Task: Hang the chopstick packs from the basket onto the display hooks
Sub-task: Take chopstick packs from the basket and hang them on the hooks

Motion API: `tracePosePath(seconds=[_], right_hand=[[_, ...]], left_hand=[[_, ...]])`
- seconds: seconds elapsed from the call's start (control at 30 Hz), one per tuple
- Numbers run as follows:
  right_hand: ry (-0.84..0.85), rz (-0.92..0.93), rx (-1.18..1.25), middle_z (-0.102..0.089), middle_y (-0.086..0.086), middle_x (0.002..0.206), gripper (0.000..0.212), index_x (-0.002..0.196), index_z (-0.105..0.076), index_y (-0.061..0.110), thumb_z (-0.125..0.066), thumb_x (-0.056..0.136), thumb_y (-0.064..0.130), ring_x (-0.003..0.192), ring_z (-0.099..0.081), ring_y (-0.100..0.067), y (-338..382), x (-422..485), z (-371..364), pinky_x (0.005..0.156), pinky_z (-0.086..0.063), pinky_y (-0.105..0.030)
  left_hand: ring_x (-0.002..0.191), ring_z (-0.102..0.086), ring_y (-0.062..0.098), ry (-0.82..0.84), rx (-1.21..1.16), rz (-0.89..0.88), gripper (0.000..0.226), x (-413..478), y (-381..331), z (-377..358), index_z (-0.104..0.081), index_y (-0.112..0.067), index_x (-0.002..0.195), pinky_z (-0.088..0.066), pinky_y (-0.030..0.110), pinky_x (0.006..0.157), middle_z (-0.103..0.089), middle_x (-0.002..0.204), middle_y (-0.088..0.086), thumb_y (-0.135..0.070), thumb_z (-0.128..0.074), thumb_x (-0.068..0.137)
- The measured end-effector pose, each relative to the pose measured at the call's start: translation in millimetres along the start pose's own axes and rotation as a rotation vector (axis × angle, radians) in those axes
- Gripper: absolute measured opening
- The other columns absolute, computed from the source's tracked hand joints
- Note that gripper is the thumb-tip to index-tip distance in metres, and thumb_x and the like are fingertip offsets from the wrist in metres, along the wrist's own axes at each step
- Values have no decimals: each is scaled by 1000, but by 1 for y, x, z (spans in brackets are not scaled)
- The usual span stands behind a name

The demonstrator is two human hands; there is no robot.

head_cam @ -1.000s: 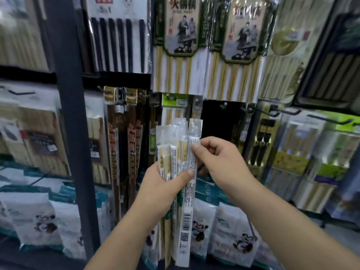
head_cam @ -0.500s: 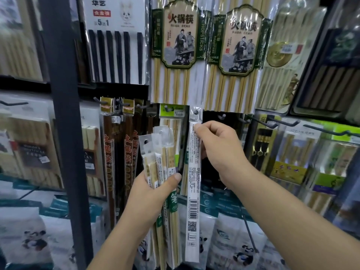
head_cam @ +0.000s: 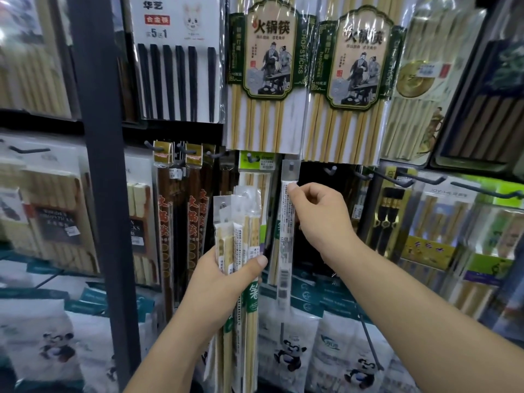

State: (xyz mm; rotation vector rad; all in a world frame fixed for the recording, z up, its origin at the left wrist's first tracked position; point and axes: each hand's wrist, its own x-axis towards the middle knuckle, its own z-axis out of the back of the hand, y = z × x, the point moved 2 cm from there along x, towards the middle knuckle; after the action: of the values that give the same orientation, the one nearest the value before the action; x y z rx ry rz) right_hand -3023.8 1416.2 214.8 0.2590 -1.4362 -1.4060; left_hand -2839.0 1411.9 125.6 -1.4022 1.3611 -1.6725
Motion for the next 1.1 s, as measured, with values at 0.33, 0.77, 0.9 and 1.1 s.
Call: tracePosePath(seconds=[0.33, 0.77, 0.9, 1.1], right_hand=[[-86, -92, 2, -66, -4, 85, 22, 91, -63, 20, -59, 100, 41, 77, -62, -15, -10, -11, -4, 67, -51, -32], [241, -18, 144, -58, 8, 63, 16, 83, -71, 15, -69, 96, 23, 62, -56, -4, 10, -61, -14, 62, -50, -19], [216, -3, 134, -60, 7, 62, 15, 84, -71, 13, -70, 95, 22, 61, -57, -4, 9, -61, -11, 58, -49, -18], [43, 91, 166, -64, 9, 66, 13, 84, -72, 20, -70, 95, 25, 61, -58, -3, 22, -42, 5, 58, -49, -18]], left_hand=[[98, -74, 3, -26, -64, 8, 30, 0, -1, -5, -75, -49, 105, -53, 24, 82, -79, 107, -15, -36, -83, 79], [98, -77, 14, -12, -192, -86, 39, -2, -5, -11, -78, -29, 106, -57, 17, 76, -80, 105, -1, -32, -88, 68], [99, -77, 17, -22, -182, -67, 37, 0, -1, -9, -78, -30, 106, -61, 28, 82, -80, 106, 1, -36, -91, 72], [64, -66, 15, -81, -121, -34, 6, 2, 9, -3, -75, -33, 81, -55, 21, 63, -70, 69, -1, -32, -79, 85]])
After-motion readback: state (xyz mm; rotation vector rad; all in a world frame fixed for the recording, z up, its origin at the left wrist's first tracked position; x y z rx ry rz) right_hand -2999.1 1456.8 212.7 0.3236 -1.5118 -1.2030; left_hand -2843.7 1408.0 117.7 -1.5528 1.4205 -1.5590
